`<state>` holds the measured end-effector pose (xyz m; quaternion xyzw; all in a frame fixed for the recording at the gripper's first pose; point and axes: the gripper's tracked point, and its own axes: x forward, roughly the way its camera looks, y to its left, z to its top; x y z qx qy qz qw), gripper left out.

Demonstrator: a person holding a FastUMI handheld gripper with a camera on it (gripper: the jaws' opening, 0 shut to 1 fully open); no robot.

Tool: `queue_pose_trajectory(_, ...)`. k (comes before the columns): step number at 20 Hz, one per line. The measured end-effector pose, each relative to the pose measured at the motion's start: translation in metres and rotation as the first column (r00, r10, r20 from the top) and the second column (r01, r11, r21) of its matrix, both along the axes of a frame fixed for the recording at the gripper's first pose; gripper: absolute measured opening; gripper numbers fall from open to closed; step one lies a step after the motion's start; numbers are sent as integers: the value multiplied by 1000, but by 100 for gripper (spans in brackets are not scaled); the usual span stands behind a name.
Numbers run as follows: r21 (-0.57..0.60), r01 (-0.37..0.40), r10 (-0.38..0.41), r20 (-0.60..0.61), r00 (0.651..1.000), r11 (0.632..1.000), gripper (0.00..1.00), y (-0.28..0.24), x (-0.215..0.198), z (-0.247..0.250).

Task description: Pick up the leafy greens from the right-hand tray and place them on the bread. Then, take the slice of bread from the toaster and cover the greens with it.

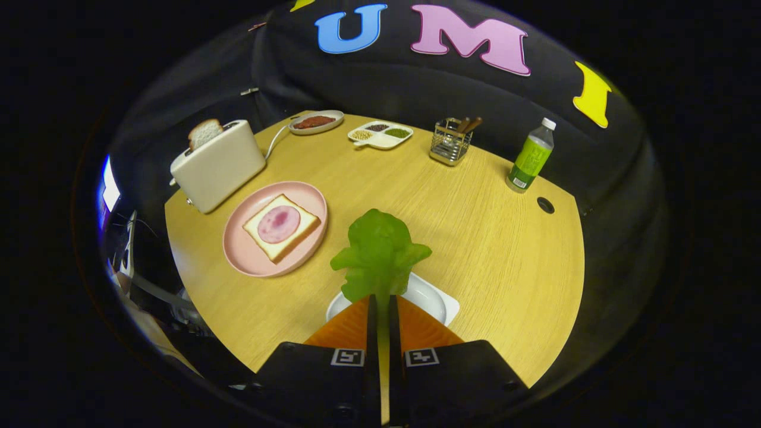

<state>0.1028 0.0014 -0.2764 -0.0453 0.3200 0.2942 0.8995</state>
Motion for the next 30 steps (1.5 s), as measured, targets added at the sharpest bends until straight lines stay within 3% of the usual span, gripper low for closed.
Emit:
queue_pose_trajectory(8,76,-53,50,37,998,996,10,81,-13,67)
queue_pose_trajectory(17,56,-159,160,3,987,986,10,170,-15,67)
queue_pose_trajectory(23,45,-132,134,-24,991,990,13,184,-2,53)
queue_pose_trajectory(25,35,-101,102,-20,995,994,26,183,5,50)
queue_pose_trajectory(26,33,-89,89,-12,996,996,49,182,8,52)
queue_pose_trajectory(29,53,-72,71,11,997,996,73,182,11,59)
queue_pose_trajectory(30,60,-68,67,24,997,996,87,180,10,64)
